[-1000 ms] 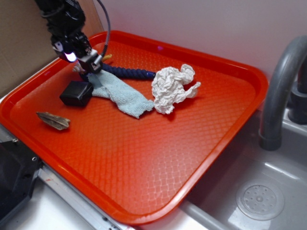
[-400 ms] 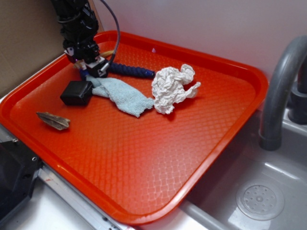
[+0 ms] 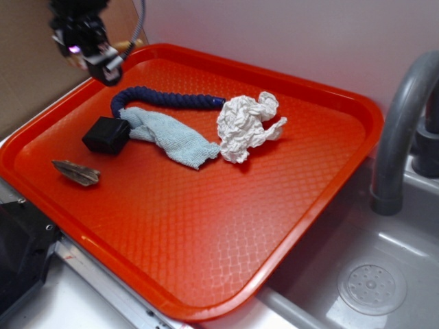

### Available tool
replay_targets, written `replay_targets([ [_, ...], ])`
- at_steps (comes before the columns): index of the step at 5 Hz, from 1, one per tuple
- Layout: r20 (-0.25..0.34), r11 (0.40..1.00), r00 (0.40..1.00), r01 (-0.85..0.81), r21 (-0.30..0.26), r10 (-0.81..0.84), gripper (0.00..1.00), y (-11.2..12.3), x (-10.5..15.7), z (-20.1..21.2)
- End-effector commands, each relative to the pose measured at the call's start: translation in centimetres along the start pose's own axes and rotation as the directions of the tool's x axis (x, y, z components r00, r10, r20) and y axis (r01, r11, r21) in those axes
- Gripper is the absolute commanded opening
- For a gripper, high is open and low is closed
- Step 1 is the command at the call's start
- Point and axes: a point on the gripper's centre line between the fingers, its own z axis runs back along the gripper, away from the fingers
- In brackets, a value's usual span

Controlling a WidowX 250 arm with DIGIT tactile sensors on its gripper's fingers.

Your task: Grab the shell.

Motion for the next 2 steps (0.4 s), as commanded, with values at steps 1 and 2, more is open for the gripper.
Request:
replay_targets([
  [1, 0.021, 0.994, 0.999, -0.048, -0.099, 0.05, 0.0, -4.9, -2.2, 9.8],
  [2, -0.028, 0.986, 0.999, -0.031, -0.166, 0.027, 0.0, -5.3, -2.2, 8.7],
])
